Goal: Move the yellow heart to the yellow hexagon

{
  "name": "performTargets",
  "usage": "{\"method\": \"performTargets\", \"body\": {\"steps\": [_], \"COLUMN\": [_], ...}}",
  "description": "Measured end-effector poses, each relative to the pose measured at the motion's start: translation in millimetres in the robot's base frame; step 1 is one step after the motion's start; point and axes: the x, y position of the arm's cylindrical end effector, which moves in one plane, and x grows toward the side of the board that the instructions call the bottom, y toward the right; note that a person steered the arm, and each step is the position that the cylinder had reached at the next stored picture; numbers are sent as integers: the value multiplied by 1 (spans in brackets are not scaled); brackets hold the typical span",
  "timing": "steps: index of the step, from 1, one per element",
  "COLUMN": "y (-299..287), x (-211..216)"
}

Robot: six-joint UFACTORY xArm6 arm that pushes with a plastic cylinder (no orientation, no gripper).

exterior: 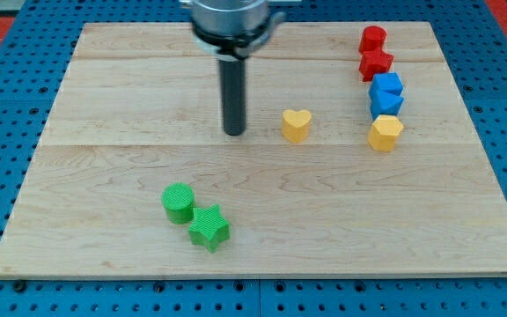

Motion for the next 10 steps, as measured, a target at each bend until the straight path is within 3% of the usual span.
{"method": "performTargets", "body": {"steps": [1,3,4,5,6,10], "y": [60,149,134,74,112,162], "x": [-19,49,54,75,105,83]}}
